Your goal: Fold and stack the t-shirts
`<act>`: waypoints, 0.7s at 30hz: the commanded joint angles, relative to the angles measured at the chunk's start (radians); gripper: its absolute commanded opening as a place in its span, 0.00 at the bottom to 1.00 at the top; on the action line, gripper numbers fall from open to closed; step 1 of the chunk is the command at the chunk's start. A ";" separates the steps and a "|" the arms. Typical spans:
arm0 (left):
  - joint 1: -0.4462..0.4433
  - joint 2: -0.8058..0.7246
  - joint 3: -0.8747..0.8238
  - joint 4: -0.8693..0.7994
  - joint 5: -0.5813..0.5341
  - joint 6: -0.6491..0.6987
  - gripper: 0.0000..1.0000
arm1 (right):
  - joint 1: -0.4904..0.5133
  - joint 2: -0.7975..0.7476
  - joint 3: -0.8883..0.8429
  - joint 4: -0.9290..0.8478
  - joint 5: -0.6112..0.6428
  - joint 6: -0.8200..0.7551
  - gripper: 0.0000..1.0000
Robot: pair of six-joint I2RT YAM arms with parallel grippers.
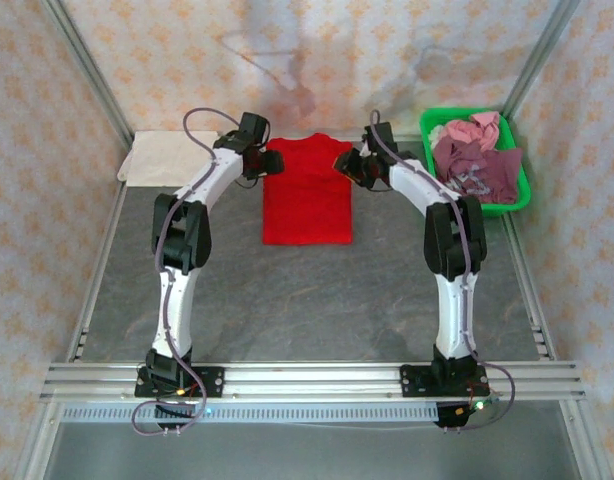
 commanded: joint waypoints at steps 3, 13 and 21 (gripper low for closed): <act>-0.067 -0.312 -0.258 0.063 -0.147 0.016 0.56 | 0.024 -0.176 -0.163 0.038 -0.064 -0.052 0.41; -0.144 -0.401 -0.718 0.430 0.042 0.010 0.33 | 0.115 -0.221 -0.528 0.392 -0.190 0.080 0.09; -0.144 -0.292 -0.782 0.483 0.026 -0.009 0.33 | 0.119 -0.115 -0.546 0.420 -0.148 0.103 0.06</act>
